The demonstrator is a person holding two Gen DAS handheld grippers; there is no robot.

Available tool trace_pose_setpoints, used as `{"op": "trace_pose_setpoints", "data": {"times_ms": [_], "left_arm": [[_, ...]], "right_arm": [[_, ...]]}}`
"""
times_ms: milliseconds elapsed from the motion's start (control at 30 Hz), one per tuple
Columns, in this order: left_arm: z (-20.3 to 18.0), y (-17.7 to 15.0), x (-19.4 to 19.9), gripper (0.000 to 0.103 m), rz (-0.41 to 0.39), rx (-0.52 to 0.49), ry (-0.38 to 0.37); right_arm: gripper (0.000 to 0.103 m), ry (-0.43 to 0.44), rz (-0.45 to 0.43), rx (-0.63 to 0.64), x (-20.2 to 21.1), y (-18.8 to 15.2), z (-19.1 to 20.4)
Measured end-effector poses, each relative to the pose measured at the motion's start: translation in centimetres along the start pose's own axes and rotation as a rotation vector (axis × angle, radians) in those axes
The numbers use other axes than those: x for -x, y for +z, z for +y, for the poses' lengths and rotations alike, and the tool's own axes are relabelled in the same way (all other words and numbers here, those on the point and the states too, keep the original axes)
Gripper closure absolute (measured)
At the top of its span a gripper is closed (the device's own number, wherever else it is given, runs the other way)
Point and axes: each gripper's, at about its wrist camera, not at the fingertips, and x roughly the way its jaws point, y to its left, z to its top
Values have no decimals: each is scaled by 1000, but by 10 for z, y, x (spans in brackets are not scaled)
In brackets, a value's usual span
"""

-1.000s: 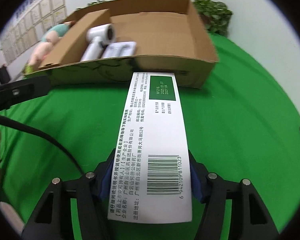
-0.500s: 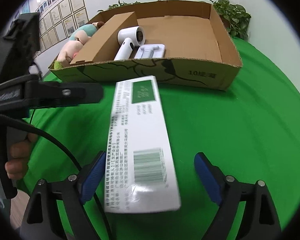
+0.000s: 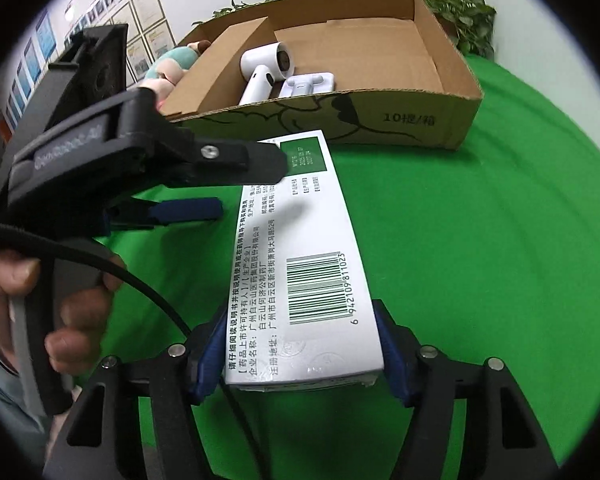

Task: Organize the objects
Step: 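Grasp the white medicine box with the right tool while the left tool grips it, then carry the medicine box into the tray beside the stand and open both tools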

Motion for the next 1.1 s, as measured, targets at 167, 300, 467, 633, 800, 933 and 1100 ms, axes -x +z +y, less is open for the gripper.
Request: {"op": "trace_pose_setpoints", "data": {"times_ms": [167, 300, 467, 633, 800, 933, 1100], "left_arm": [[-5, -7, -2, 32, 12, -4, 9], [-5, -11, -6, 45, 28, 12, -2], [-19, -11, 1, 51, 1, -24, 11], [-41, -1, 21, 52, -59, -90, 25], [-71, 22, 51, 52, -141, -176, 29], [-98, 39, 71, 53, -192, -252, 38], [-127, 66, 85, 53, -248, -316, 46]], "right_arm": [[40, 71, -7, -53, 5, -5, 1], [41, 100, -10, -74, 6, -6, -2], [43, 101, -16, -64, 8, -5, 1], [44, 107, -84, -48, 22, 0, 5], [44, 102, -185, -7, 46, 21, 11], [44, 87, -257, 11, 64, 41, 15], [44, 98, -323, 20, 82, 65, 12]]}}
